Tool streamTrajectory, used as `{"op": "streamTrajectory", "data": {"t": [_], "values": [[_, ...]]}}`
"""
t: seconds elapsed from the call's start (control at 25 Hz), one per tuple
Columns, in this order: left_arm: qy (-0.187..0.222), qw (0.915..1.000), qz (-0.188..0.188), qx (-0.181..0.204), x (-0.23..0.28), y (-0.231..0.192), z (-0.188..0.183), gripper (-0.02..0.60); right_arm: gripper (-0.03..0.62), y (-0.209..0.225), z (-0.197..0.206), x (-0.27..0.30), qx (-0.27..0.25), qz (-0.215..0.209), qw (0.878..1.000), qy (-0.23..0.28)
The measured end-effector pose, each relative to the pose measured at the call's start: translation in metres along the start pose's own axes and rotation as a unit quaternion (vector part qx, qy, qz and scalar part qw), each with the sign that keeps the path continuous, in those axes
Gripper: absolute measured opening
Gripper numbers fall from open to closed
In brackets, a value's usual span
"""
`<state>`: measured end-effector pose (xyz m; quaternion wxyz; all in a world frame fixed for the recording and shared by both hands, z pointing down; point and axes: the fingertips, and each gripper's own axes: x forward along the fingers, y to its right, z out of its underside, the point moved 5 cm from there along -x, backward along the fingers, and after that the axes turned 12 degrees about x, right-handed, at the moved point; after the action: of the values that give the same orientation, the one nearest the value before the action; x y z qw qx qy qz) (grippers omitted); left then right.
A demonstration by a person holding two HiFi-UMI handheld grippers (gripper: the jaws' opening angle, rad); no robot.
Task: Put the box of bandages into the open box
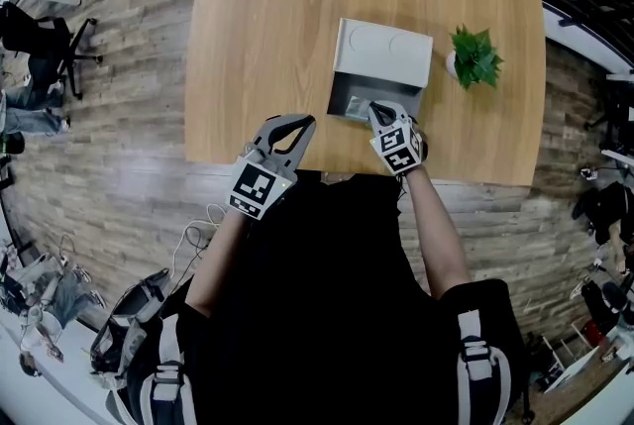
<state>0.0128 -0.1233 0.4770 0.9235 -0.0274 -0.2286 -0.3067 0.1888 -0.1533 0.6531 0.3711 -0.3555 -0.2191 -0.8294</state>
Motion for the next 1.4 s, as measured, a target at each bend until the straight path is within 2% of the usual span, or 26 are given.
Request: {"op": "streamTrajectory", "data": {"t": [0.36, 0.72, 1.4], "values": [[0.002, 1.0, 0.005, -0.001, 0.001, 0.0, -0.001, 0.023, 0.026, 0.005, 0.0, 0.008, -0.003, 0.014, 1.0, -0.015], [-0.001, 1.0, -0.007, -0.003, -0.006, -0.008, 0.004, 0.023, 0.028, 0.008, 0.0, 0.016, -0.001, 0.023, 0.999, -0.024], [0.002, 1.0, 0.002, -0.002, -0.004, -0.01, 0.005, 0.023, 0.028, 0.017, -0.001, 0.018, 0.019, 0.043, 0.999, -0.028]]}}
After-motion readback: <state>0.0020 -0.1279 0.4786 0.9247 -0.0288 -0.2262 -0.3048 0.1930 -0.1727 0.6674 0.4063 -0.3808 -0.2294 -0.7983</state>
